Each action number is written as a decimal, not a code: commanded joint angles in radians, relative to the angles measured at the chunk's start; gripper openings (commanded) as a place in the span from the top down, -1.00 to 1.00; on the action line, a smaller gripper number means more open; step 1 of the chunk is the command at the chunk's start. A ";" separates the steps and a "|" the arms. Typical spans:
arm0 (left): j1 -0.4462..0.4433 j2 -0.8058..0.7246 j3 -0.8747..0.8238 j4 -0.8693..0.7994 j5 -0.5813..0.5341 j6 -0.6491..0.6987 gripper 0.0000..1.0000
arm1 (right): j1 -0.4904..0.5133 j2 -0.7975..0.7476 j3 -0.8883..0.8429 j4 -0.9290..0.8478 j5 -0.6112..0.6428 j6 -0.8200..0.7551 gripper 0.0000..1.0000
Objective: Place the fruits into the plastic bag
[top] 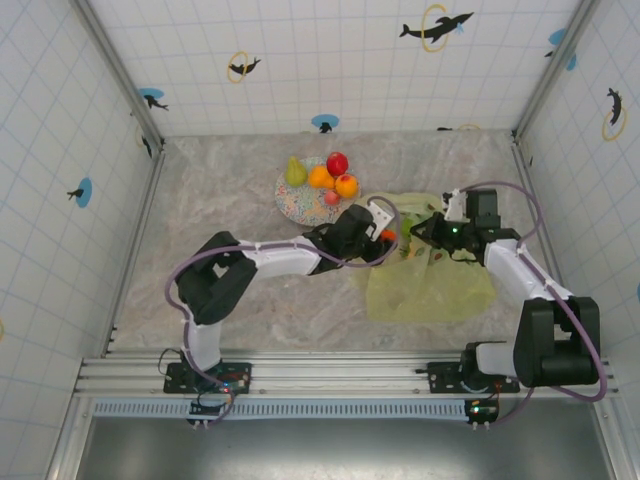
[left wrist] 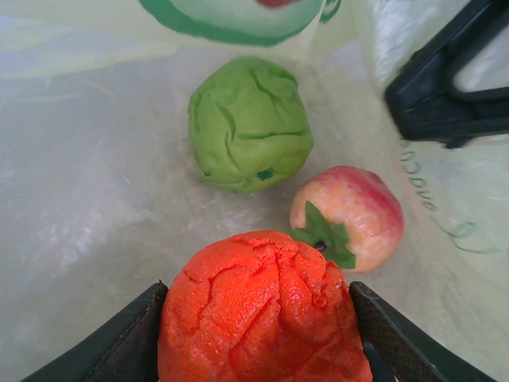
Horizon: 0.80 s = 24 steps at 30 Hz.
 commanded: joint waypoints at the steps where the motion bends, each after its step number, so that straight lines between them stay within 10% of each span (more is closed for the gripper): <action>1: -0.002 0.035 0.037 0.044 0.073 -0.003 -0.17 | 0.016 -0.026 0.028 0.018 -0.062 0.025 1.00; 24: -0.007 0.186 0.093 0.191 0.260 -0.130 -0.20 | 0.049 -0.092 -0.124 0.317 -0.094 0.287 1.00</action>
